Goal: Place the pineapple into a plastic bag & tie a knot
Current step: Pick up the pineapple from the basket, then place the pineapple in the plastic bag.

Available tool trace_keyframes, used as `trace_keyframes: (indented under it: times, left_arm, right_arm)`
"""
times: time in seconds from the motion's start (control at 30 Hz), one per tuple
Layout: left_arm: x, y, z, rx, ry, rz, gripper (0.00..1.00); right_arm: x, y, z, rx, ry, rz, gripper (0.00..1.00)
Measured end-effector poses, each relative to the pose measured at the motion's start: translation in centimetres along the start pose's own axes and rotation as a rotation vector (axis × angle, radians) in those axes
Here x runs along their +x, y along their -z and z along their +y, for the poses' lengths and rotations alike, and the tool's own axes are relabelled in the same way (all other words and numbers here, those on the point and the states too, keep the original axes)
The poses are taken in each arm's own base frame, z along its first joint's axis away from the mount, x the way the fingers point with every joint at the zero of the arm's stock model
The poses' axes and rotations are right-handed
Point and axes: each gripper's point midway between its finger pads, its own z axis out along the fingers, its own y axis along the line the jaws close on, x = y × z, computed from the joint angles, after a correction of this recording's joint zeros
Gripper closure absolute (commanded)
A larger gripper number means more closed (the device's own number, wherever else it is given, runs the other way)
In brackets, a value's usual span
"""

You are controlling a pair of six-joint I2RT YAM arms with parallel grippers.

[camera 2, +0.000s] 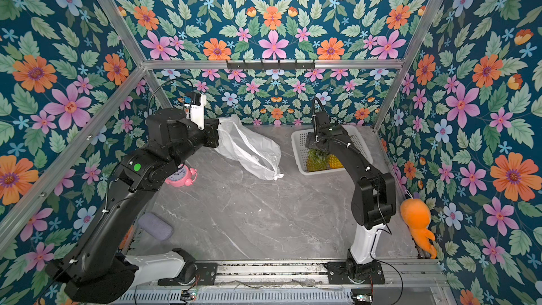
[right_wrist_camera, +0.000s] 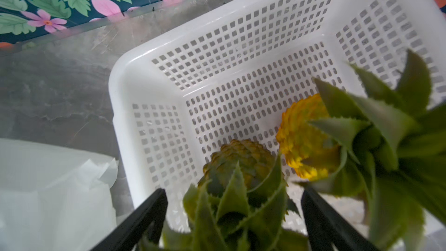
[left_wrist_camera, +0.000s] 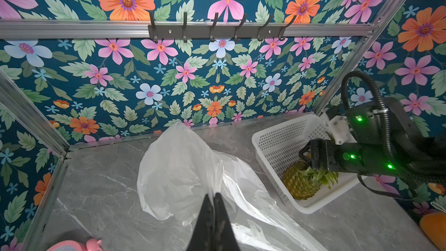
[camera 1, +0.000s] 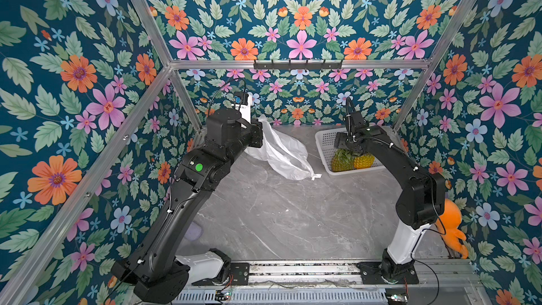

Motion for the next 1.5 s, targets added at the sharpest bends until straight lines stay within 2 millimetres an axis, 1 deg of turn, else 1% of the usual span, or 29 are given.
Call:
trace_keyframes:
  times: [0.07,0.13,0.2,0.27,0.3,0.37,0.4,0.47,0.57,0.63,0.67,0.73,0.8,0.83,0.87,0.9,0.97,1.03,1.1,1.13,1.23,1.3,1.33,1.43,1.5]
  left_arm:
    - [0.2,-0.1,0.0,-0.001,-0.003,0.005,1.0]
    - [0.3,-0.3,0.0,-0.002,-0.003,0.01,1.0]
    - [0.5,-0.3,0.0,-0.003,-0.004,0.013,1.0]
    - [0.6,-0.4,0.1,-0.006,-0.008,0.016,1.0]
    - [0.7,-0.4,0.1,-0.006,-0.008,0.017,1.0]
    - [0.7,-0.4,0.1,-0.006,-0.008,0.017,1.0]
    - [0.7,-0.3,0.1,-0.006,-0.009,0.017,1.0]
    - [0.6,-0.3,0.1,-0.006,-0.008,0.016,1.0]
    - [0.6,-0.3,0.1,-0.005,-0.008,0.014,1.0]
    - [0.5,-0.2,0.1,-0.005,-0.007,0.013,1.0]
    - [0.5,-0.2,0.1,-0.005,-0.006,0.012,1.0]
    - [0.5,-0.2,0.1,-0.005,-0.006,0.012,1.0]
    - [0.4,-0.2,0.1,-0.004,-0.006,0.01,1.0]
    - [0.2,-0.1,0.1,-0.004,-0.001,0.007,1.0]
    - [0.2,-0.1,0.0,-0.004,-0.001,0.005,1.0]
    - [0.0,-0.1,0.0,-0.003,-0.001,0.003,1.0]
    - [-0.1,-0.1,0.0,-0.001,0.0,0.0,1.0]
    - [-0.2,-0.1,-0.1,0.001,0.003,-0.001,1.0]
    - [-0.2,-0.2,-0.1,0.001,0.003,0.001,1.0]
    - [-0.2,-0.3,-0.2,0.003,0.003,0.002,1.0]
    - [-0.1,-0.6,-0.3,0.008,0.002,0.008,1.0]
    - [-0.1,-0.7,-0.5,0.013,0.002,0.012,1.0]
    - [-0.1,-0.7,-0.5,0.014,0.002,0.014,1.0]
    - [0.1,-0.8,-0.5,0.013,0.003,0.02,1.0]
    - [0.2,-0.8,-0.5,0.013,0.002,0.024,1.0]
  right_arm:
    - [-0.1,1.0,0.1,-0.021,-0.002,-0.006,0.14]
    - [-0.2,1.5,0.4,-0.04,-0.004,-0.01,0.17]
    - [0.4,1.2,0.2,-0.033,0.003,0.003,0.2]
    - [1.6,0.2,-0.2,-0.018,0.01,0.04,0.22]
    - [2.1,-0.2,-0.4,-0.011,0.013,0.05,0.25]
    - [2.3,-0.4,-0.6,-0.009,0.011,0.04,0.31]
    - [2.3,-0.4,-0.6,-0.011,0.011,0.036,0.36]
    - [2.2,-0.5,-0.5,-0.017,0.01,0.022,0.48]
    - [1.6,-0.9,-0.3,-0.018,0.013,-0.001,0.75]
    - [1.0,-0.9,-0.4,-0.004,0.035,-0.022,0.98]
    - [0.8,-0.9,-0.5,0.003,0.044,-0.028,1.0]
    - [0.5,-0.5,-0.6,0.009,0.048,-0.033,1.0]
    - [0.1,0.4,-0.3,-0.012,0.056,-0.037,1.0]
    - [-0.3,1.3,-0.1,-0.029,0.068,-0.046,1.0]
    - [-0.8,2.7,0.2,-0.055,0.068,-0.063,1.0]
    - [-1.5,4.5,0.6,-0.09,0.067,-0.091,1.0]
    - [-3.5,9.2,1.8,-0.182,0.058,-0.178,1.0]
    - [-5.4,14.7,3.6,-0.298,0.075,-0.291,1.0]
    - [-6.1,18.9,5.7,-0.419,0.094,-0.361,1.0]
    - [-6.0,21.0,6.8,-0.485,0.11,-0.383,1.0]
    - [-4.8,25.2,9.5,-0.653,0.147,-0.385,1.0]
    - [-3.9,27.5,11.1,-0.761,0.168,-0.375,1.0]
    - [-3.4,28.5,11.8,-0.815,0.173,-0.371,1.0]
    - [-2.1,31.0,13.6,-0.974,0.173,-0.346,1.0]
    - [-1.4,32.2,14.6,-1.072,0.17,-0.319,1.0]
